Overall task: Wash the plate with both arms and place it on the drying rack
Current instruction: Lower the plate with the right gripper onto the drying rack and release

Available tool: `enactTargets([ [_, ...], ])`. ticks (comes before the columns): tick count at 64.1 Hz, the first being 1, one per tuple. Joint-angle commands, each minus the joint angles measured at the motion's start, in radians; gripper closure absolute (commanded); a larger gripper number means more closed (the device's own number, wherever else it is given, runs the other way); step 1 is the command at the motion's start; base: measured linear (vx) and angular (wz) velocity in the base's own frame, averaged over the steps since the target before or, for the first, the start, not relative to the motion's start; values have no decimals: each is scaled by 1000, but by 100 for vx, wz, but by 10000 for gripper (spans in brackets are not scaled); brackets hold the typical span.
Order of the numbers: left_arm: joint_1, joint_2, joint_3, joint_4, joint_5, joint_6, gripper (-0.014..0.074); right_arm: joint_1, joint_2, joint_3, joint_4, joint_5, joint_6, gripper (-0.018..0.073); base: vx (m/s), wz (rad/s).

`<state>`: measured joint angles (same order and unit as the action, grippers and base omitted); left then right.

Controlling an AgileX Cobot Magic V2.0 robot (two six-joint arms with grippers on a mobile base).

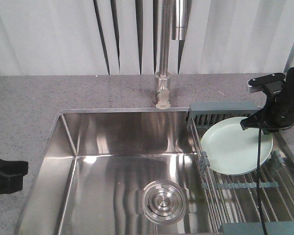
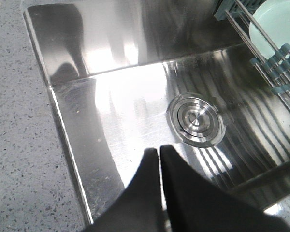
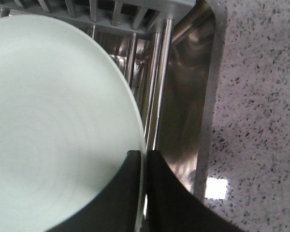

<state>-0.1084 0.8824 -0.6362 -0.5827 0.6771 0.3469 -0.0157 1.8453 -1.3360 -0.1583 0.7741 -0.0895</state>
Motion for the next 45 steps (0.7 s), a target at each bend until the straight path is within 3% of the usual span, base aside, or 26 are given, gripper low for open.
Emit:
enactTargets([
  [1, -2, -11, -24, -36, -44, 0, 603, 3, -47, -30, -18, -38, 3, 471, 0, 0],
  [19, -2, -11, -24, -36, -44, 0, 603, 3, -56, -30, -23, -29, 3, 145, 0, 0],
  [26, -2, -11, -24, -36, -44, 0, 603, 3, -89, -30, -30, -20, 6, 62, 0, 0],
  [36, -2, -11, -24, -36, -47, 0, 603, 3, -200, -30, -21, -6, 5, 101, 0, 0],
  [45, -2, -11, -24, -36, -47, 0, 603, 3, -342, -27, 88, 40, -39, 263, 0, 0],
])
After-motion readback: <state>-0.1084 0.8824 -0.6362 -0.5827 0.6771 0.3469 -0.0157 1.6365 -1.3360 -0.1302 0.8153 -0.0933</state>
